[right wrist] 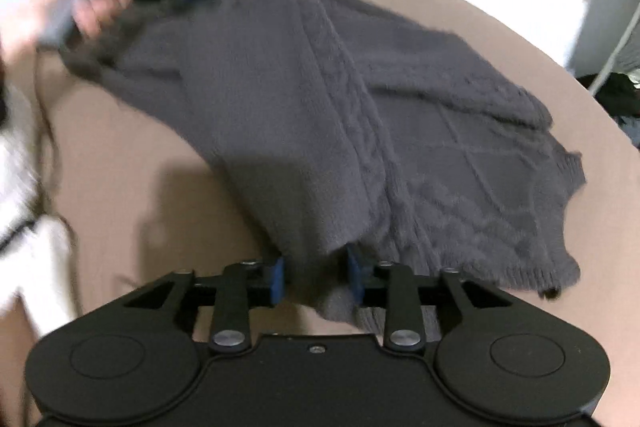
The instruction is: Fold clothes
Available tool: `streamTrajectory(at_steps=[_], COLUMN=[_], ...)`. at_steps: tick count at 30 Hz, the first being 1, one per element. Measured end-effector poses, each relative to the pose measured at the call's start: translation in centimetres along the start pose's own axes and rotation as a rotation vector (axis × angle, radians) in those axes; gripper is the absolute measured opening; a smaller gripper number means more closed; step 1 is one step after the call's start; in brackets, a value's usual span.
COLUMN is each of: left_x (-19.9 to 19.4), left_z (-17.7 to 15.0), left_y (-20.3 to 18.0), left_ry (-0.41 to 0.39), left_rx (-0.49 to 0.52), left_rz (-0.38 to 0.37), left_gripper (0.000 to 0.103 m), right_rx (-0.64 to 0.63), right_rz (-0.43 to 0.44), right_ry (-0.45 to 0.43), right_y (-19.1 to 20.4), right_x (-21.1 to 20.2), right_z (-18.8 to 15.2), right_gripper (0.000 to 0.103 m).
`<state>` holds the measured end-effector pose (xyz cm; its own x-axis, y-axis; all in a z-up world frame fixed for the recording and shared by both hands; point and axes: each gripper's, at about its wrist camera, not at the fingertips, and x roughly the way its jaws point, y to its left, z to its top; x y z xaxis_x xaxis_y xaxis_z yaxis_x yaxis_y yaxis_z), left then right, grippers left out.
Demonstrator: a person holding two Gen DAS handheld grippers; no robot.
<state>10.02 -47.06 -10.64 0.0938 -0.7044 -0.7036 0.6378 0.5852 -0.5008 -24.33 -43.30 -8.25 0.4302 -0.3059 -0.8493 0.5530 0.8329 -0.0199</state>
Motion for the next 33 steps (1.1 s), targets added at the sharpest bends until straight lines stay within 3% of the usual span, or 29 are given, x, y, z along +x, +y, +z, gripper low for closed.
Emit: streamTrajectory(at_steps=[2,4,7,9,12,15,16,17,18,22,25,27,30,31,33], left_x=[0.4,0.4,0.4,0.5,0.5,-0.5,-1.1,-1.6,-1.9,-2.5,-2.0,-0.7,0.6,0.9,0.7], left_z=[0.2,0.4,0.4,0.3,0.2,0.4,0.4,0.5,0.4,0.4,1.1,2.0,2.6,2.7,2.4], left_y=[0.1,0.4,0.0,-0.3,-0.8,-2.0,-2.7,-3.3,-3.9,-4.9,-4.1,-3.1,-1.9,-1.6,-1.1], left_ry=[0.001,0.004,-0.019,-0.037,-0.064,-0.142,-0.182,-0.222,-0.256,-0.341,-0.37,-0.322,-0.241,-0.215,-0.137], left_rx=[0.008,-0.009,0.005,0.017,0.036,0.082,0.111,0.143,0.178,0.223,0.166,0.127,0.099,0.096,0.07], left_rz=[0.026,0.016,0.01,0.007,0.003,-0.021,-0.029,-0.034,-0.026,-0.003,-0.004,0.024,0.107,0.142,0.106], left_gripper=[0.012,0.021,0.03,0.03,0.016,0.016,0.013,0.013,0.012,0.011,0.005,0.005,0.005,0.007,0.007], right_rx=[0.004,0.007,0.112,0.191,0.323,0.324,0.273,0.219,0.165,0.142,0.253,0.297,0.351,0.346,0.329], right_rz=[0.061,0.123,0.205,0.245,0.282,0.286,0.252,0.229,0.206,0.139,0.068,0.032,0.062,0.034,-0.08], right_ry=[-0.031,-0.062,-0.076,-0.057,0.015,0.049,0.08,0.078,0.075,-0.127,-0.137,-0.085,-0.002,0.015,-0.015], right_y=[-1.6,-3.1,-7.3,-9.5,-11.6,-10.9,-9.9,-9.1,-8.3,-7.8,-9.5,-10.2,-10.8,-10.7,-10.3], right_x=[-2.0,-4.0,-3.9,-2.6,1.3,3.9,4.7,4.8,4.9,0.3,-0.8,0.2,2.2,2.6,1.9], right_z=[0.8,1.6,1.0,0.4,-0.9,-1.4,-1.3,-1.2,-1.1,-1.1,-1.9,-2.4,-2.6,-2.5,-1.9], right_gripper=[0.058,0.062,0.064,0.064,0.064,0.064,0.055,0.037,0.009,0.008,0.008,0.008,0.017,0.035,0.051])
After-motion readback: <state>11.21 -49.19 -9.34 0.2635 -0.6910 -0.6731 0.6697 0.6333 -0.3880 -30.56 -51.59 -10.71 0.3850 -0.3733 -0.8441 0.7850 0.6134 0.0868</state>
